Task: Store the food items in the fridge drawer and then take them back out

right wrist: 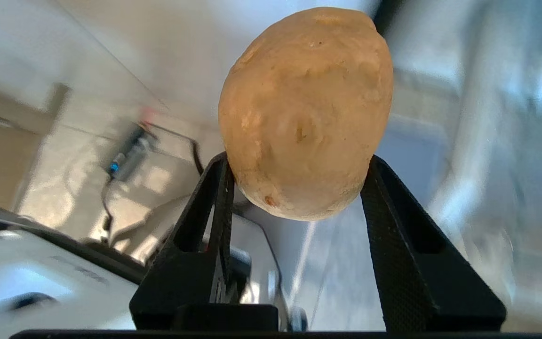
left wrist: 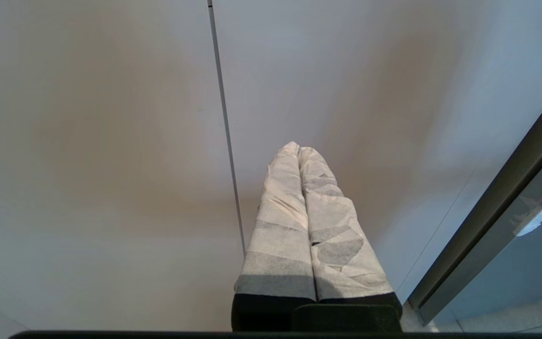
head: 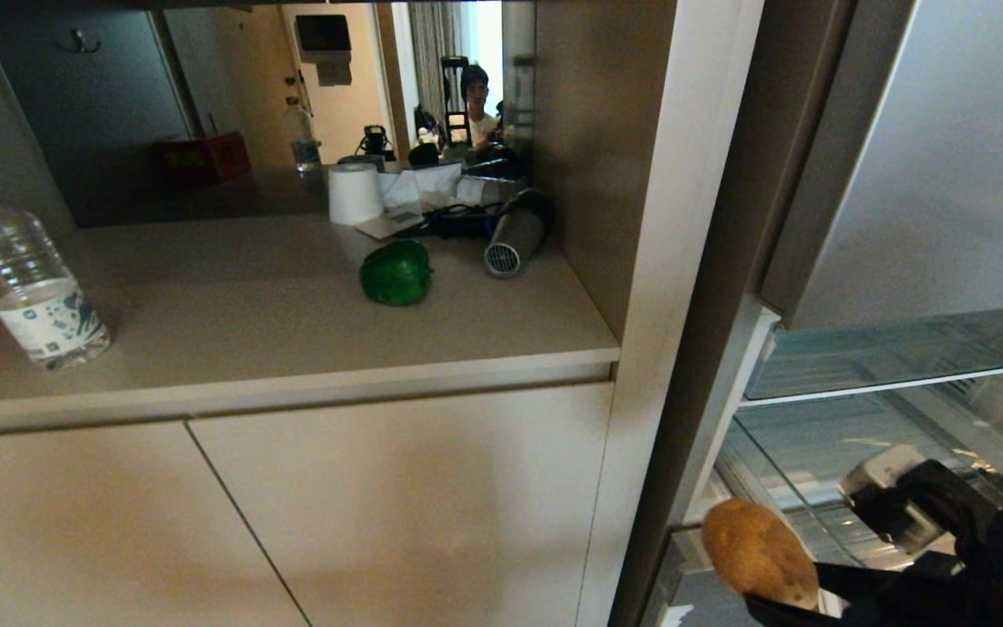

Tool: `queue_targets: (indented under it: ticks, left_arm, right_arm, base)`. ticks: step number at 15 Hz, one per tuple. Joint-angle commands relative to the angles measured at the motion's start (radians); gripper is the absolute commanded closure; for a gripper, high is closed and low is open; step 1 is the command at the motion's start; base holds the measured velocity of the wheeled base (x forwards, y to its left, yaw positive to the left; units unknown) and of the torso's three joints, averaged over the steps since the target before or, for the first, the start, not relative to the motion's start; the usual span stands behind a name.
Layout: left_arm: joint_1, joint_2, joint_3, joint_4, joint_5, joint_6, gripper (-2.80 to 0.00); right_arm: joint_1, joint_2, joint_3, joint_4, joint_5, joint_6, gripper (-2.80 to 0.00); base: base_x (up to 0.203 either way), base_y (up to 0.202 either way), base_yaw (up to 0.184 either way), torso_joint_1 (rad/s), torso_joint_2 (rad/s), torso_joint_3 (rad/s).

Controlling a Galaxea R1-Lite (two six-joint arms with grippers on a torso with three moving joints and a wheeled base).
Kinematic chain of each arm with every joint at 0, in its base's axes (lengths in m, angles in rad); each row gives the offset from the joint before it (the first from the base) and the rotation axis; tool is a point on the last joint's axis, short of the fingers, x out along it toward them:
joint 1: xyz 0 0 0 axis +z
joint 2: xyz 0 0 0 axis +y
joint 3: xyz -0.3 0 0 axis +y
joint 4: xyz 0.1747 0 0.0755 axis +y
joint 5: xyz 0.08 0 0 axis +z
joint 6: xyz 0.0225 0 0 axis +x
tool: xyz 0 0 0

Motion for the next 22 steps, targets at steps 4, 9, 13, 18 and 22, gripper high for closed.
queue_targets:
  ticks: [4,9,13,18,22]
  left_arm:
    - [0.000,0.000,0.000,0.000,0.000,0.000,0.00]
    - [0.000,0.000,0.000,0.000,0.000,0.000,0.00]
    - [0.000,0.000,0.000,0.000,0.000,0.000,0.00]
    - [0.000,0.000,0.000,0.000,0.000,0.000,0.00]
    - [0.000,0.000,0.000,0.000,0.000,0.000,0.00]
  right_arm:
    - [-0.307,-0.053,0.065,0.026,-0.001,-0.010,0.00]
    - [-0.812,-0.002,0.076,-0.038,0.005,-0.152,0.00]
    - [-1.126,0.139,0.074,-0.220,0.043,-0.250,0.00]
    - [-1.226,0.389,0.037,-0.346,0.092,-0.279,0.00]
    - [-1.252,0.591,-0.025,-0.447,0.130,-0.275,0.00]
  base:
    - [0.000,0.000,0.000,0.000,0.00,0.000]
    - [0.000,0.000,0.000,0.000,0.00,0.000]
    - [0.000,0.000,0.000,0.000,0.00,0.000]
    - [0.000,0.000,0.000,0.000,0.00,0.000]
    - [0.000,0.000,0.000,0.000,0.00,0.000]
